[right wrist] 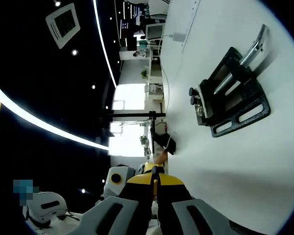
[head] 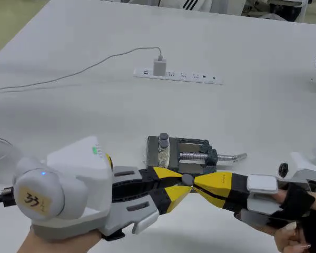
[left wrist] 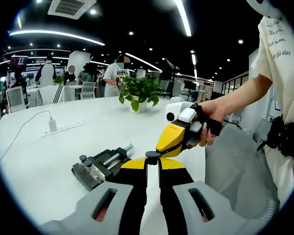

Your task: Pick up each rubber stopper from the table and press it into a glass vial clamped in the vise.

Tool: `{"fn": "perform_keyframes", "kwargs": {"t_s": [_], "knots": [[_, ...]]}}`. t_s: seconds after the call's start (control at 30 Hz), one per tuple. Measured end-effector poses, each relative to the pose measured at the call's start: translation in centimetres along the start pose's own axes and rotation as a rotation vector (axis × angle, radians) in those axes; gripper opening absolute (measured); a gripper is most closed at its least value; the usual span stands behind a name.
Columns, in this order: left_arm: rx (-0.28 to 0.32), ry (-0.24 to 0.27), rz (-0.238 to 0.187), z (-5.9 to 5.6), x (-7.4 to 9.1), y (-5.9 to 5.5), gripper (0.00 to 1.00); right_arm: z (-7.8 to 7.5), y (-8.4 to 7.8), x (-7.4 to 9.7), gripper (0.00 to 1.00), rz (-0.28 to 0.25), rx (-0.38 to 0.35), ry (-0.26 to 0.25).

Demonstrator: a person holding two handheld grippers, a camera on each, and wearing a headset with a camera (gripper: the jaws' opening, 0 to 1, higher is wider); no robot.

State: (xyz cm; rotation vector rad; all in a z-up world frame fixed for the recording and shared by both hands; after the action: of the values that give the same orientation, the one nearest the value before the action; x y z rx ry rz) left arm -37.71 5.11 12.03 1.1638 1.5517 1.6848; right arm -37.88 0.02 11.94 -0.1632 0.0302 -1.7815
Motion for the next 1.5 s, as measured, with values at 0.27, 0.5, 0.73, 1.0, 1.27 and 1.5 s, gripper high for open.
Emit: {"fn": "perform_keyframes", "kwargs": {"t_s": [0.27,0.5,0.73,1.0,1.27,1.5], "knots": [[-0.017,-0.006,0.031,0.4,-0.4,-0.1,0.05,0.9,0.8,0.9,0.19,-0.001,0.200,-0.043],[-0.030,-0.016,0.055,0.6,-0.5,-0.3,0.05,1.8,2.0,1.5,0.55,0.017,0.519,-0.148],[-0.037,-0.016,0.083,0.4,-0.4,-1.0,0.05,2.0,1.5,1.1,0.67,0.148,0.768,-0.228],[-0.037,-0.021,0.109,0.1,-0.2,-1.7,0.05,2.1,0.6,0.0,0.73,0.337,1.075,-0.313],[-0.046,-0.035,0.142,-0.3,-0.2,-2.4,0.05,1.3,0.9,0.0,0.67,0.526,1.286,-0.384],[-0.064,-0.055,0.167,-0.7,-0.1,-2.7,0.05,0.8,0.6,-0.3,0.59,0.658,1.409,-0.422]]}}
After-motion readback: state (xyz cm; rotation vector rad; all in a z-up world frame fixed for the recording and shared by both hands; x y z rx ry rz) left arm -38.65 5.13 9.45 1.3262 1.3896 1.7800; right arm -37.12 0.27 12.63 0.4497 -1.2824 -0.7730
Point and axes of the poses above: the centre of the closed fingertips' face, and the gripper's own axes: x roughly backward along the fingers, z roughly to its left, y roughly out of its top, the point moved 3 cm from there along x, roughly backward along the fingers, and after that the axes turned 7 degrees about -x, right-handed, at the moved point
